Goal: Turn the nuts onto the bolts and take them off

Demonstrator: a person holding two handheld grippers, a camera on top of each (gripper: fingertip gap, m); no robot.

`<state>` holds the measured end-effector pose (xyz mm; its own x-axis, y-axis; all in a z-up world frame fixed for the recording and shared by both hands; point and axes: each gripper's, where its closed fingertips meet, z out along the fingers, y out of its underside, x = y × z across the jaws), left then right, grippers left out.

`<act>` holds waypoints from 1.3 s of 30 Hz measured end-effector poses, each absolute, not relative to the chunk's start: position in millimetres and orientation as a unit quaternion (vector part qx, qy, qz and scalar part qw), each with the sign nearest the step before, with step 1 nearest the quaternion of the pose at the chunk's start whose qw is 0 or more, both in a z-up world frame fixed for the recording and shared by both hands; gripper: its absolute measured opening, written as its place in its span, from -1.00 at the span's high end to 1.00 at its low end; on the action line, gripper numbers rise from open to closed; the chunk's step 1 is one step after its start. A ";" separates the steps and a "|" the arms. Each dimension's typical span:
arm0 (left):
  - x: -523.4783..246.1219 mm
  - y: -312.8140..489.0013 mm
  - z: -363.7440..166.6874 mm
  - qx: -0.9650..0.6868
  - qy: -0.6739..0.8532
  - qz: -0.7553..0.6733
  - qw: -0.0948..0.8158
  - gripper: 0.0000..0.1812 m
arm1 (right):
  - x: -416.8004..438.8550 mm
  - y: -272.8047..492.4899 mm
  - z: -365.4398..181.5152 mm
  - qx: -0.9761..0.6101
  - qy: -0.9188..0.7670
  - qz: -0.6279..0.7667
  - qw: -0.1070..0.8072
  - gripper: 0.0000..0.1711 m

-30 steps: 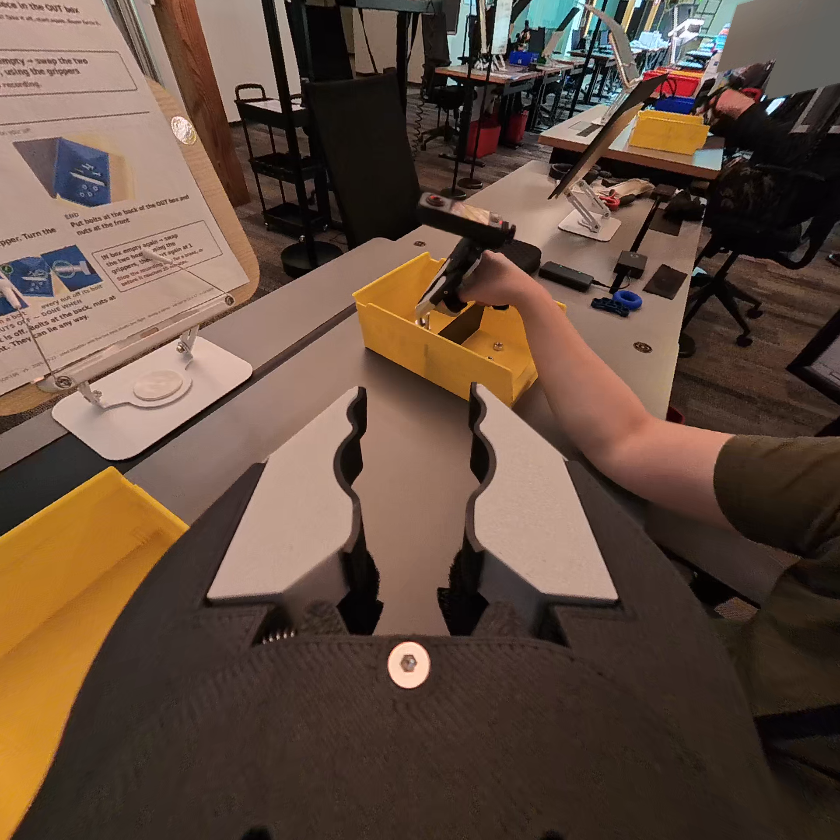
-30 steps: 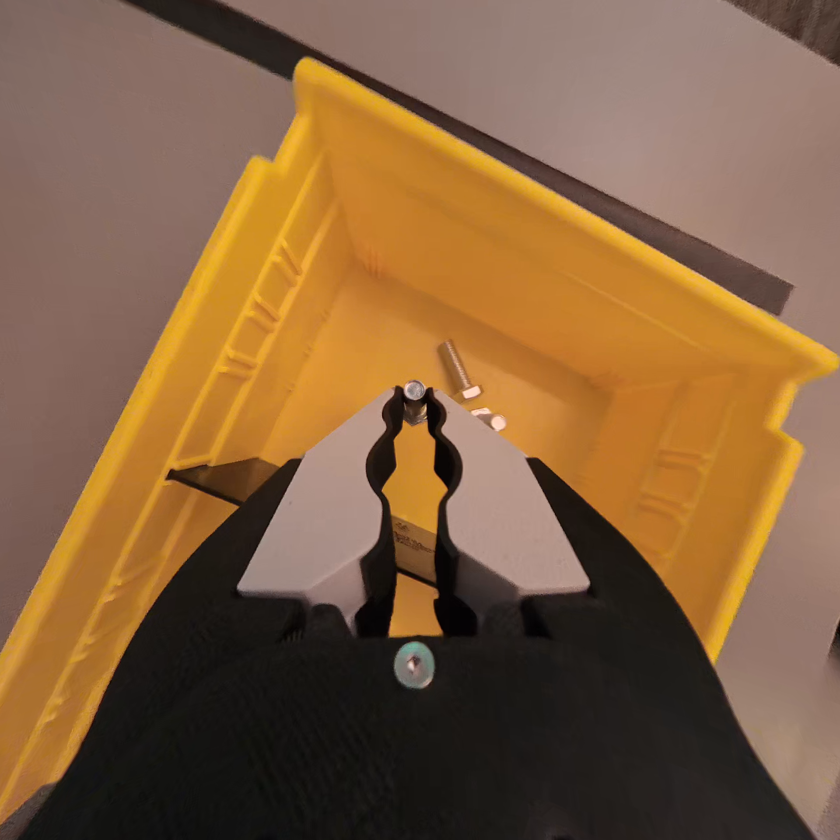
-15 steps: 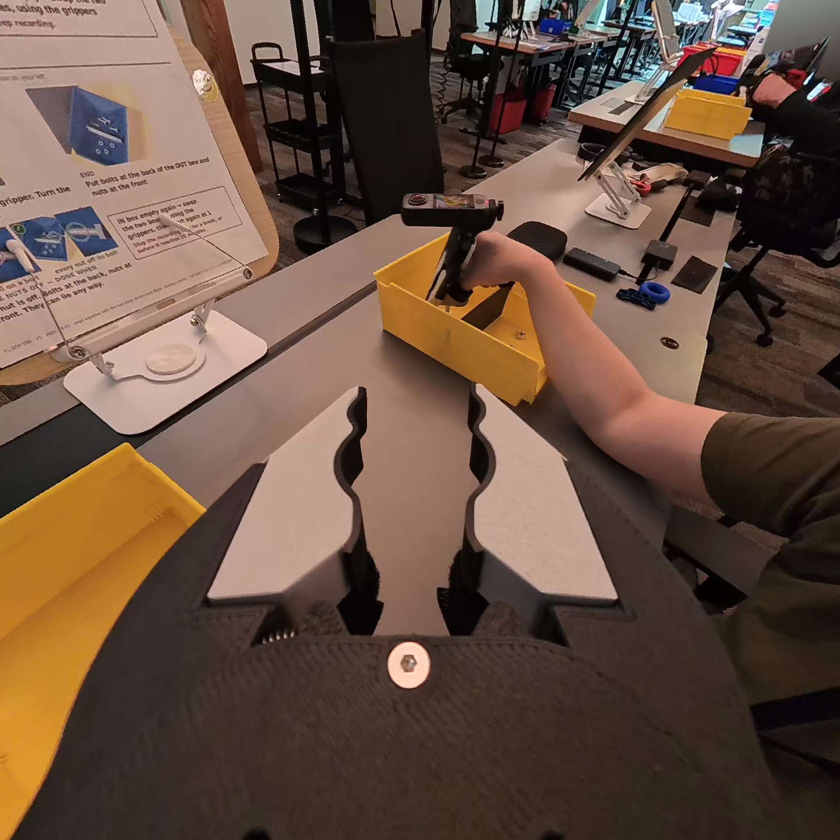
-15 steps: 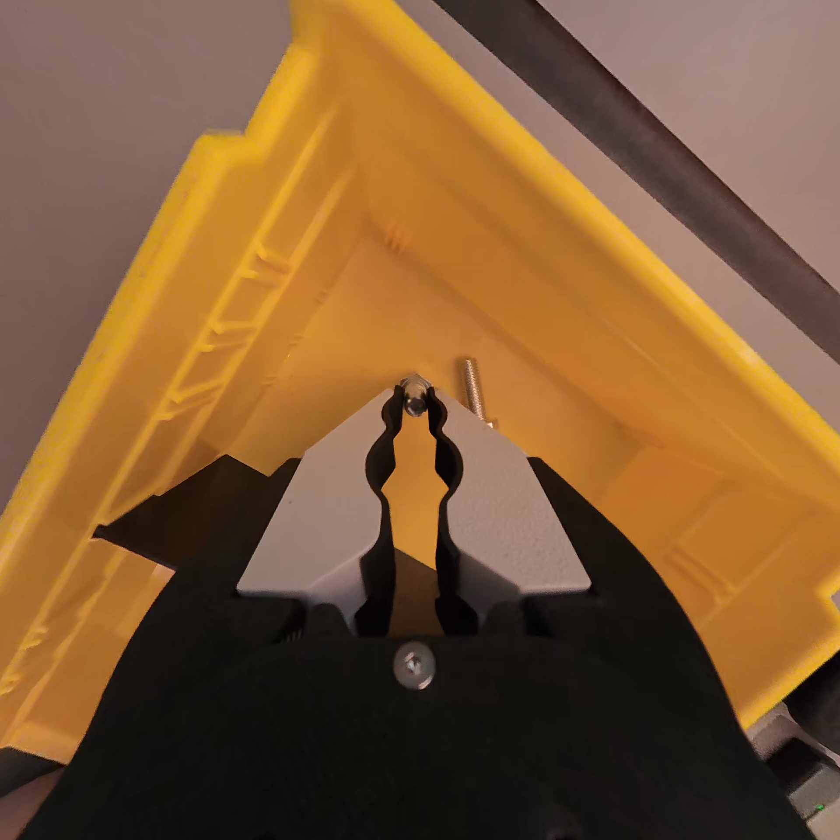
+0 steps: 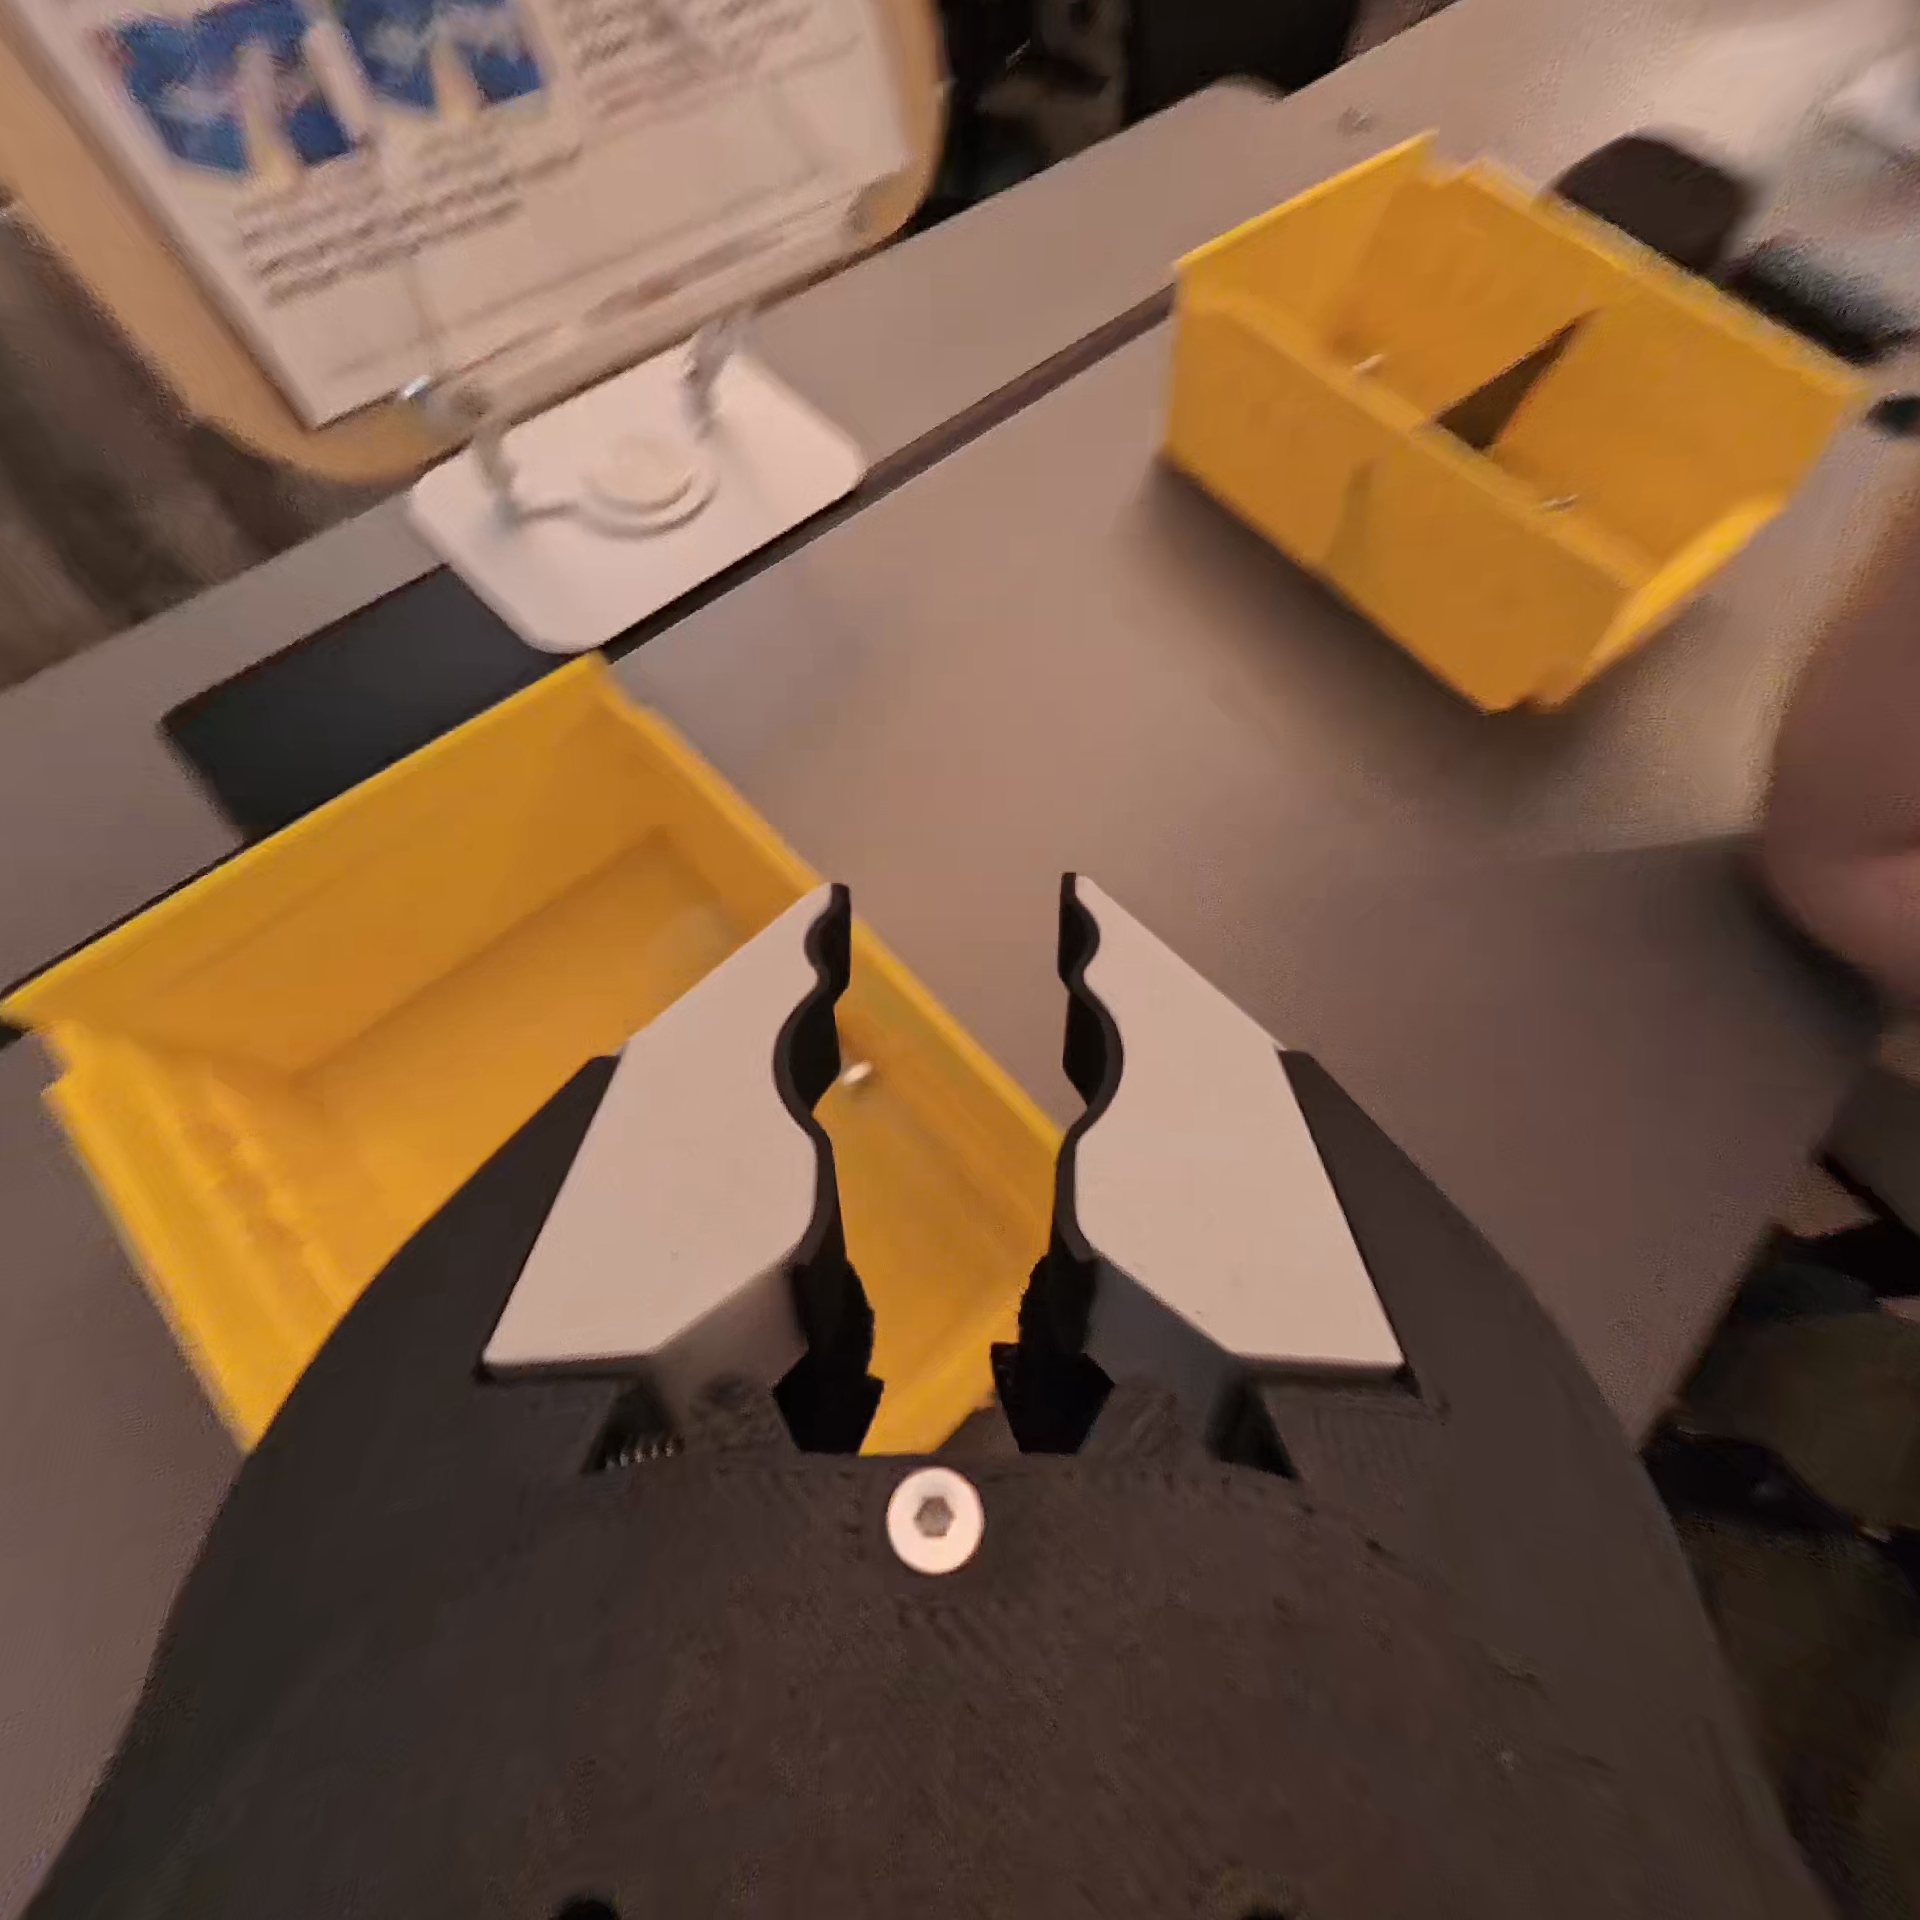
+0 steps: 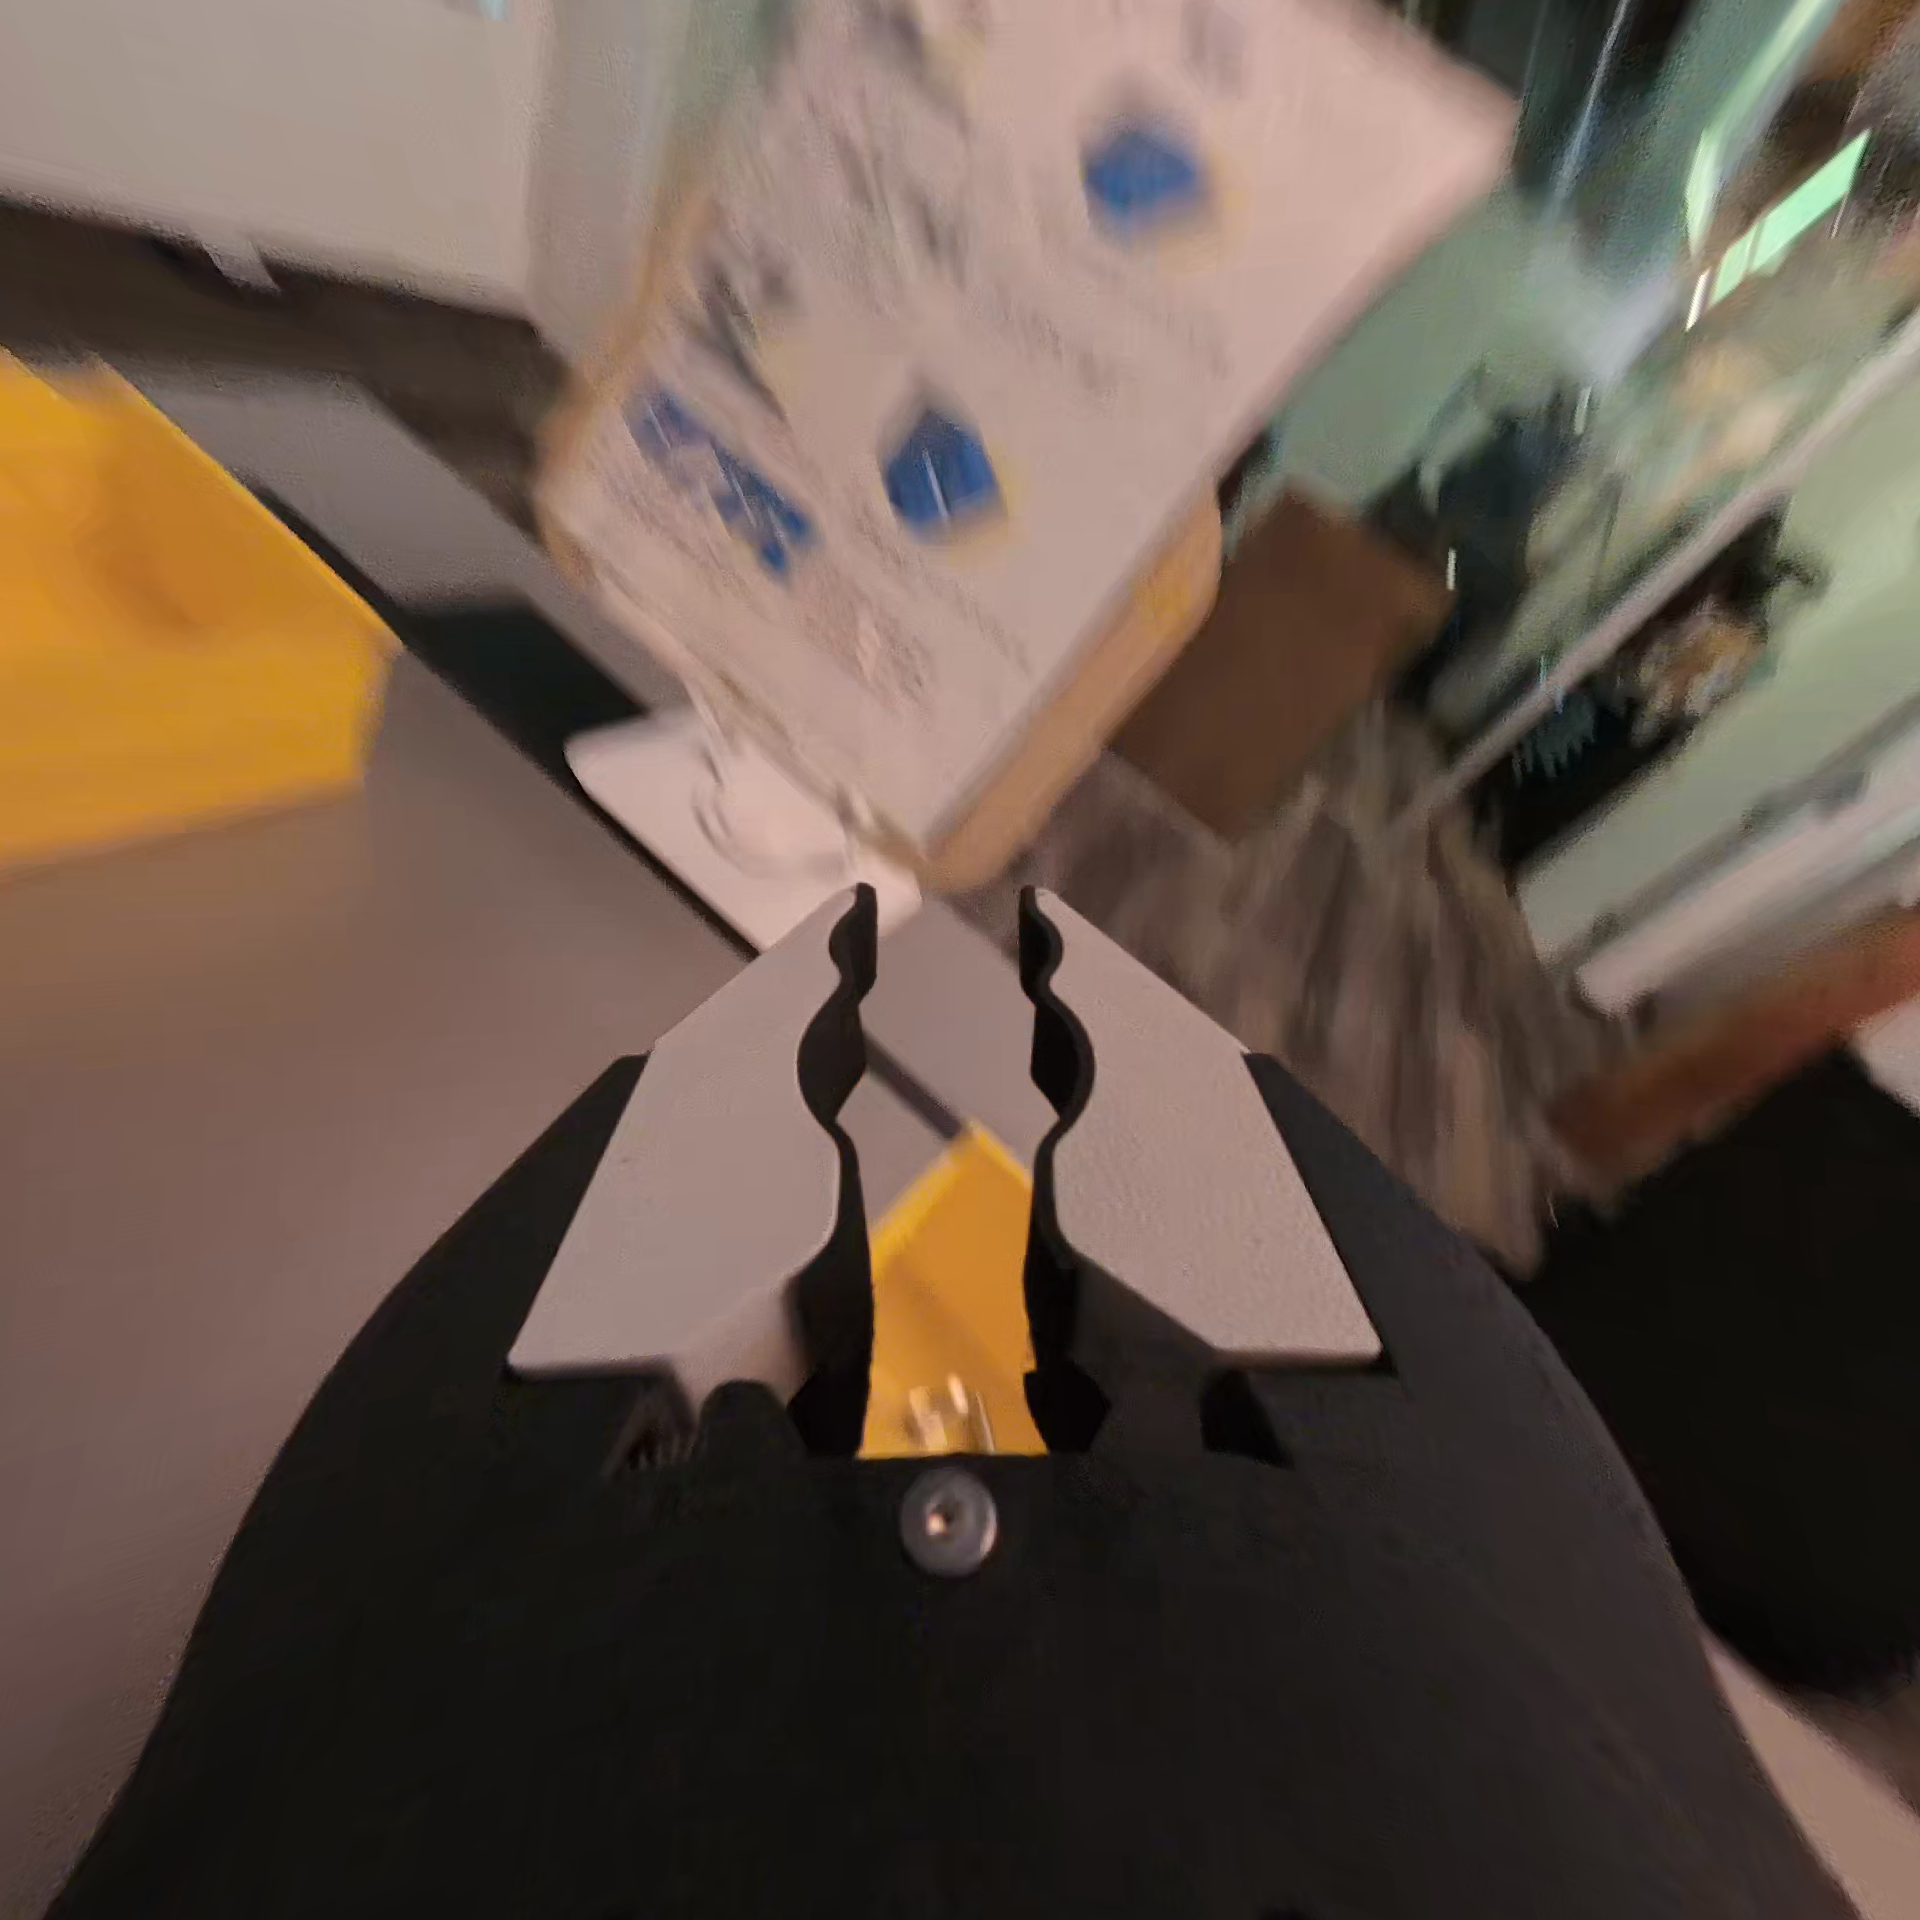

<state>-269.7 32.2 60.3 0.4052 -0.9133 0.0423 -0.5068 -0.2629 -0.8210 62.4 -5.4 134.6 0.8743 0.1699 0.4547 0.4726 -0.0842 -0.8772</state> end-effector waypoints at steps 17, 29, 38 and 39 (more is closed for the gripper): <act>-283.3 83.1 -118.0 -0.727 0.624 -0.217 0.190 0.36 | -131.2 -73.9 148.0 -0.632 -0.421 -0.070 0.647 0.74; -281.1 87.5 -152.3 -0.717 0.645 -0.202 0.168 0.37 | -115.3 -70.8 143.4 -0.642 -0.421 -0.066 0.638 0.75; -271.6 88.7 -154.4 -0.689 0.665 -0.202 0.204 0.59 | -113.9 -69.7 134.5 -0.649 -0.434 -0.072 0.620 0.75; -271.3 88.0 -154.5 -0.686 0.669 -0.202 0.205 0.65 | -113.9 -69.3 132.9 -0.651 -0.437 -0.074 0.617 0.75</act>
<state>-271.3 88.0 -154.5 0.0243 -0.9997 0.0030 -0.8336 -0.0219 -0.5520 -113.9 -69.3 132.9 0.6080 0.4777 0.6342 0.6591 0.1416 -0.7386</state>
